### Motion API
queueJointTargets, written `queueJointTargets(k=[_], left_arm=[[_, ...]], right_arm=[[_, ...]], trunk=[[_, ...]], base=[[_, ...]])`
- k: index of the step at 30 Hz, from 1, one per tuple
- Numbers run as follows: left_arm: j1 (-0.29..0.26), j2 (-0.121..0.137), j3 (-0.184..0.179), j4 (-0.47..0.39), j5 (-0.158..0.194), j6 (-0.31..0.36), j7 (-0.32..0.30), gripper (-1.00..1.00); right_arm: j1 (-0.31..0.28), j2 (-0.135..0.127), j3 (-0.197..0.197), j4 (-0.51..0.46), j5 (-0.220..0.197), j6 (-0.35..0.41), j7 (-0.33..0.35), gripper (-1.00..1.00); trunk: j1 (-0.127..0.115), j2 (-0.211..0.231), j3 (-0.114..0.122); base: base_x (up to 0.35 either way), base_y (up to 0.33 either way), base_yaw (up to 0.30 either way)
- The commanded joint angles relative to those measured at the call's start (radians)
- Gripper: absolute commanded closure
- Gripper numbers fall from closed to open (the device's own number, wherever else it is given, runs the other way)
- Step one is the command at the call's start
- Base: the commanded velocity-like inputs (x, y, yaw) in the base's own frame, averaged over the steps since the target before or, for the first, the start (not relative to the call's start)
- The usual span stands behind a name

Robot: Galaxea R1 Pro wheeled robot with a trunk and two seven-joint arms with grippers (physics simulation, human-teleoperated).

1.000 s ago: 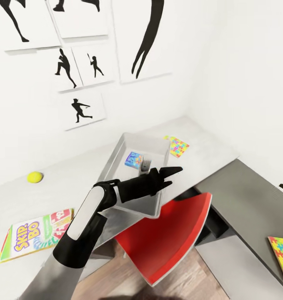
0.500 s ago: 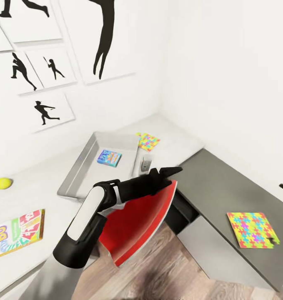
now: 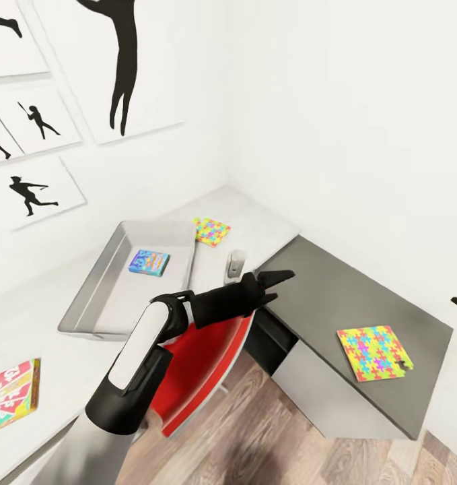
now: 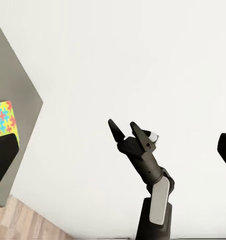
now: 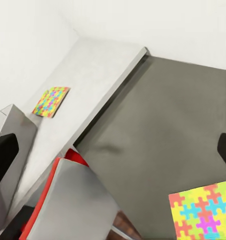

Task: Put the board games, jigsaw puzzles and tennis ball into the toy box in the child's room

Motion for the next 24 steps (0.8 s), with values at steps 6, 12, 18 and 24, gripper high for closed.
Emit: queueJointTargets(k=[6,12,18,24], left_arm=[[0.000,0.000,0.001,-0.001,0.010,0.001,0.010,-1.00],[0.000,0.000,0.001,0.000,0.010,0.000,0.011,-1.00],[0.000,0.000,0.001,0.002,-0.004,-0.003,0.012,-1.00],[0.001,0.000,0.001,0.003,-0.050,-0.008,0.011,-1.00]], right_arm=[[-0.001,0.000,-0.001,0.000,0.005,0.003,0.007,-1.00],[-0.001,-0.002,-0.001,0.000,0.005,0.003,0.007,-1.00],[-0.001,-0.003,-0.001,0.000,0.005,0.003,0.006,-1.00],[-0.004,0.000,0.014,0.000,0.005,0.003,-0.013,-1.00]], trunk=[[0.001,-0.002,0.004],[0.001,-0.002,0.010],[0.001,-0.002,0.016],[0.001,-0.002,0.022]], base=[[-0.001,-0.001,-0.240],[0.000,0.000,-0.240],[0.000,0.000,-0.240],[0.000,0.000,-0.240]])
